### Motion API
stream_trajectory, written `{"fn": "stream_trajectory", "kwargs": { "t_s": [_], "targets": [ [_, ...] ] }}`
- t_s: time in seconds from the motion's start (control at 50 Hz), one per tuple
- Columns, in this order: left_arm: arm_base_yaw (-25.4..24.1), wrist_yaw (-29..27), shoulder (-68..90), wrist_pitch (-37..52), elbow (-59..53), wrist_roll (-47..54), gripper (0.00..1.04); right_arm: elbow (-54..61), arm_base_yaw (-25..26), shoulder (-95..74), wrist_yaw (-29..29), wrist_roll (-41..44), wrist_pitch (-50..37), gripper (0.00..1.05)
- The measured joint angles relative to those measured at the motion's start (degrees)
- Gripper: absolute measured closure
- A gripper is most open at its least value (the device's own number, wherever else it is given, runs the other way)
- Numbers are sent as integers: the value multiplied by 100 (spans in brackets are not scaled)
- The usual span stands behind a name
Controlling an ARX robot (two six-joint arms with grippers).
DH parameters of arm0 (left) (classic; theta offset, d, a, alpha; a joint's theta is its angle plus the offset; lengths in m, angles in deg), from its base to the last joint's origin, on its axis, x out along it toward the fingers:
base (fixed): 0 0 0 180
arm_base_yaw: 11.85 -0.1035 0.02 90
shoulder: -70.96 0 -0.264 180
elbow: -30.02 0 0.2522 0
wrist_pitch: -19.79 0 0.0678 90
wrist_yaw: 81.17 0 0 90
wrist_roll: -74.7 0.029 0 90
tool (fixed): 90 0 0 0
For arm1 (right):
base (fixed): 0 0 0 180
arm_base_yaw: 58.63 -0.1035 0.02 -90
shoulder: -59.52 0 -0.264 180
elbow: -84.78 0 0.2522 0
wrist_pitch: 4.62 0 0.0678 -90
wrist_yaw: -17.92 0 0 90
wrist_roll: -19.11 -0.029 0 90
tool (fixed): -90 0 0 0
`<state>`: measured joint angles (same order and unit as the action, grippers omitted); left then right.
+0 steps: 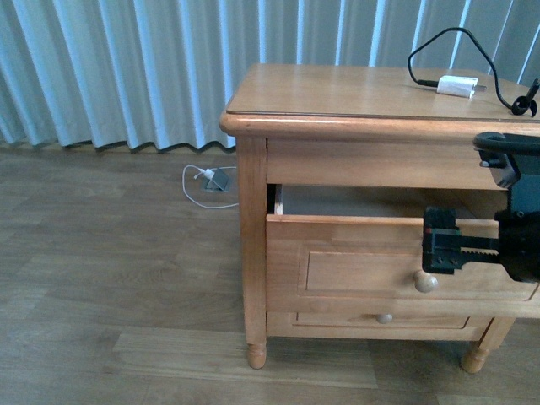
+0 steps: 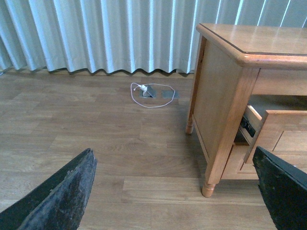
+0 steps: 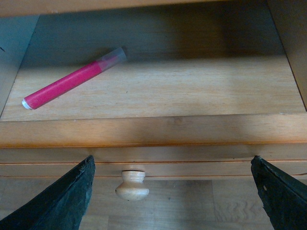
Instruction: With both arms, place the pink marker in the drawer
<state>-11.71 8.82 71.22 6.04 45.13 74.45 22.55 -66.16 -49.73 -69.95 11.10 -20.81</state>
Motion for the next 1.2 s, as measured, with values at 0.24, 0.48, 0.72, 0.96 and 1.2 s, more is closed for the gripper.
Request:
{"fn": "stream_trajectory", "kwargs": {
  "t_s": [0.24, 0.48, 0.72, 0.96, 1.2],
  "targets": [
    [0, 0, 0, 0, 0, 0, 6, -579, -81, -748, 136, -87, -551, 8],
    [0, 0, 0, 0, 0, 0, 6, -809, -85, -1207, 363, -125, -1268, 8],
    [0, 0, 0, 0, 0, 0, 6, -1043, -72, -1384, 501, -129, -1530, 8],
    [0, 0, 0, 0, 0, 0, 6, -1097, -70, -1419, 540, -111, -1561, 8],
    [0, 0, 0, 0, 0, 0, 6, -1141, -31, -1453, 494, -109, -1526, 8]
  ]
}}
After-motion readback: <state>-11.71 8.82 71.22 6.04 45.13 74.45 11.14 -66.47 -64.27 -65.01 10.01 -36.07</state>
